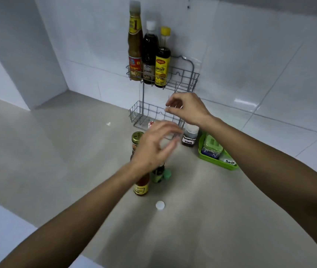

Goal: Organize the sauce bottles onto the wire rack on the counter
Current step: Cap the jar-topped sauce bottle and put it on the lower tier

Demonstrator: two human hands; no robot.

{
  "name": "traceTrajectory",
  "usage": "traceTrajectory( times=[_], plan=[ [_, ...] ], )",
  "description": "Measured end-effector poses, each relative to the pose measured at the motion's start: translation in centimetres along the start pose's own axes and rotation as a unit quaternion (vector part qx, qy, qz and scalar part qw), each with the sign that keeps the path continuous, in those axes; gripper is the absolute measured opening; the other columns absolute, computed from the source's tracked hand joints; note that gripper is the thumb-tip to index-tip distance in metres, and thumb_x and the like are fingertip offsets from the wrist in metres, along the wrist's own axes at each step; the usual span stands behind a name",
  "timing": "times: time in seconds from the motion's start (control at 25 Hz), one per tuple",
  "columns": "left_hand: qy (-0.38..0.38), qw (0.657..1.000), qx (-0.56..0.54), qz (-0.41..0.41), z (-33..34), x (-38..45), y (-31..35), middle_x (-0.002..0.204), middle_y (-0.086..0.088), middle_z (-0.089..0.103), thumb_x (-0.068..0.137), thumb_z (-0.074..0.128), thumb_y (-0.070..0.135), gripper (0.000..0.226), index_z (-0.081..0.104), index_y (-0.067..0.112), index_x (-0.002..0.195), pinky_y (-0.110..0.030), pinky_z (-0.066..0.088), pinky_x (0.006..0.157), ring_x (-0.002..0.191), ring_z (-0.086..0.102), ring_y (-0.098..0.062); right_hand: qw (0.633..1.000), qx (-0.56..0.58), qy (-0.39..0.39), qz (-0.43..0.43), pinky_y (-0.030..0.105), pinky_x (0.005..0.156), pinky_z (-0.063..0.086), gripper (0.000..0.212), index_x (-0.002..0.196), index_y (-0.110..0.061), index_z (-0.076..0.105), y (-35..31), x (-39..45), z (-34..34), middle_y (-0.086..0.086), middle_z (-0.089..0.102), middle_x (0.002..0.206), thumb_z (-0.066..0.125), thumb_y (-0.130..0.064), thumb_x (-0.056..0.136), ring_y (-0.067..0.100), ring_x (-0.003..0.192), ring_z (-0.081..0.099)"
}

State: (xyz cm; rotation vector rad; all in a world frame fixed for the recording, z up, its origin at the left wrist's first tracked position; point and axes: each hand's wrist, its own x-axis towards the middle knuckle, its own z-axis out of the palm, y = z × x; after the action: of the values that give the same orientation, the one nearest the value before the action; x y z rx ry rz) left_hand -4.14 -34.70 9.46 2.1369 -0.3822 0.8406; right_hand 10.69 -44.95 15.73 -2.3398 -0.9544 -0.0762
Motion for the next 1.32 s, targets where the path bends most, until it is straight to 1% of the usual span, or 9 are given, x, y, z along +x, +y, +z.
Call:
traceTrajectory(
  times=[0.16,0.32,0.44,0.56,0.72,0.92,1.08,1.16,1.32],
  plan=[
    [0.062,0.986,0.009,-0.154,-6.3,-1.1,-4.6,0.107,0.003,0.068,0.093,0.058,0.013,0.016,0.068,0.015,0.106,-0.041,0.051,0.094,0.104,0.061,-0.011,0.995,-0.005,-0.099,-0.025,0.037,0.077,0.058,0.019,0.091,-0.021,0.072,-4.8,-0.7,1.2,-0.006,0.071,0.083,0.076,-0.034,0.078,0.008,0.076,0.067],
    [-0.065,0.959,-0.074,-0.265,-7.3,-4.5,-8.6,0.108,0.005,0.068,0.087,0.063,0.033,0.03,0.065,0.019,0.113,-0.044,0.052,0.095,0.103,0.063,-0.011,0.977,-0.09,-0.195,-0.011,0.032,0.066,0.054,0.032,0.095,-0.02,0.069,-6.9,-1.5,3.3,-0.006,0.067,0.083,0.074,-0.046,0.077,0.006,0.067,0.061],
    [-0.151,0.94,-0.117,-0.283,-6.5,-5.6,-10.4,0.112,0.003,0.068,0.077,0.072,0.044,0.052,0.061,0.018,0.12,-0.036,0.049,0.096,0.106,0.062,-0.011,0.97,-0.145,-0.195,0.009,0.031,0.065,0.049,0.047,0.096,-0.021,0.066,-7.8,-1.8,4.8,-0.009,0.061,0.077,0.073,-0.06,0.071,0.009,0.066,0.057],
    [-0.172,0.938,-0.142,-0.266,-5.5,-5.4,-11.4,0.107,-0.001,0.07,0.079,0.076,0.039,0.043,0.064,0.015,0.113,-0.037,0.05,0.093,0.102,0.064,-0.015,0.964,-0.206,-0.169,0.014,0.033,0.067,0.048,0.056,0.096,-0.02,0.065,-8.2,-2.3,6.1,-0.002,0.064,0.082,0.071,-0.067,0.066,0.018,0.077,0.059],
    [-0.206,0.931,-0.193,-0.232,-5.4,-5.5,-12.8,0.104,-0.002,0.071,0.085,0.069,0.038,0.035,0.063,0.014,0.11,-0.045,0.052,0.096,0.103,0.067,-0.017,0.957,-0.237,-0.164,0.005,0.037,0.073,0.052,0.051,0.099,-0.017,0.067,-8.7,-2.4,7.2,0.002,0.067,0.086,0.074,-0.059,0.07,0.023,0.082,0.062],
    [-0.207,0.909,-0.272,-0.238,-6.9,-4.5,-12.5,0.106,0.002,0.07,0.092,0.064,0.023,0.03,0.059,0.015,0.12,-0.034,0.051,0.093,0.104,0.066,-0.012,0.977,-0.108,-0.182,0.007,0.03,0.08,0.051,0.046,0.117,-0.024,0.068,-9.0,-1.6,5.2,-0.001,0.072,0.109,0.078,-0.038,0.075,0.011,0.087,0.064],
    [-0.229,0.889,-0.313,-0.245,-9.2,-2.4,-10.8,0.096,0.002,0.068,0.088,0.063,0.04,0.033,0.06,0.023,0.116,-0.041,0.053,0.091,0.095,0.067,-0.02,0.964,0.131,-0.226,0.043,0.038,0.087,0.058,0.053,0.125,-0.017,0.064,-8.0,-0.8,2.9,0.005,0.068,0.123,0.079,-0.009,0.076,0.022,0.094,0.073],
    [-0.264,0.879,-0.307,-0.252,-12.9,-0.7,-12.2,0.092,-0.001,0.067,0.087,0.06,0.047,0.032,0.061,0.027,0.111,-0.046,0.054,0.087,0.09,0.068,-0.024,0.963,0.16,-0.214,0.04,0.03,0.081,0.058,0.055,0.126,-0.011,0.062,-9.4,1.3,3.3,0.004,0.067,0.124,0.076,0.002,0.075,0.019,0.093,0.073],
    [-0.312,0.864,-0.308,-0.247,-15.5,0.9,-13.0,0.084,-0.009,0.063,0.092,0.055,0.042,0.025,0.061,0.026,0.11,-0.039,0.053,0.072,0.076,0.064,-0.024,0.96,0.17,-0.222,0.029,0.02,0.073,0.055,0.054,0.123,-0.009,0.064,-10.9,2.6,3.2,0.004,0.07,0.117,0.076,0.007,0.073,0.016,0.09,0.073]
  ],
)
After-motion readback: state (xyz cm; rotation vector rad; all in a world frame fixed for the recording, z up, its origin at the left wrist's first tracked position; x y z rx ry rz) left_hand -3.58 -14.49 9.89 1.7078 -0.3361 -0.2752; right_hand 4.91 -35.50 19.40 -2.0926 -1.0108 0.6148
